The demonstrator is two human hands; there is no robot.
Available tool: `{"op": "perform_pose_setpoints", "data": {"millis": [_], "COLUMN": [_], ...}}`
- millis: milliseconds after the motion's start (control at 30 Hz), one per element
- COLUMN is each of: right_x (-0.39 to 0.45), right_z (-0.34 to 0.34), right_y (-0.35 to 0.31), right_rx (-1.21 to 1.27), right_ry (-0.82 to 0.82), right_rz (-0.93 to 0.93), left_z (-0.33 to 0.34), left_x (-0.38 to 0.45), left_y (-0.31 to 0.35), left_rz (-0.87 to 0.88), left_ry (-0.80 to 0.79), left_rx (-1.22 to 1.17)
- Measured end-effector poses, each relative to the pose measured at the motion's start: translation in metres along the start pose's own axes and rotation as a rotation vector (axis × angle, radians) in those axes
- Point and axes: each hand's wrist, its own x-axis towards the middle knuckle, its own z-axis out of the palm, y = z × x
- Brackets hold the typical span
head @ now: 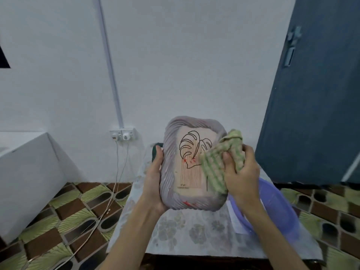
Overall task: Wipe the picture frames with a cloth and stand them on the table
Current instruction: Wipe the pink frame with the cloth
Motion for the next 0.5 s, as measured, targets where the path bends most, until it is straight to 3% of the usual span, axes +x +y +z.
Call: {"op": "perform_pose_setpoints", "data": {"millis": [67,200,267,333,433,500], "right_x": [0.004,0.0,-0.003,0.002,0.027,0.043], "right_z": [-0.011,-0.034,-0.041,-0.048,-0.071,-0.089], "right_y": [-0.003,0.002,0.004,0.003,-0.003,-0.011], "right_rx": [0.0,0.114,0.038,0.05,0.407,0.707], "right_ry": [0.031,-0.264,-0.209,-0.055,0.139,0.043], "right_rz": [0.01,0.075,0.01,0.021,0.273,0.362], "left_z": [0.006,0.016,0.02,0.025,0.032,0.035], "left_x": [-0.001,-0.004,-0.005,-0.004,-0.005,-0.005], "left_y": [-0.006,-0.011,-0.013,-0.016,-0.016,-0.014], "left_rz": [-0.002,0.011,0.003,-0.008,0.003,0.014], "left_ry": [0.011,-0.007,-0.016,-0.025,-0.056,-0.079], "left_rx": [0.0,0.01,0.037,0.05,0.035,0.042]}}
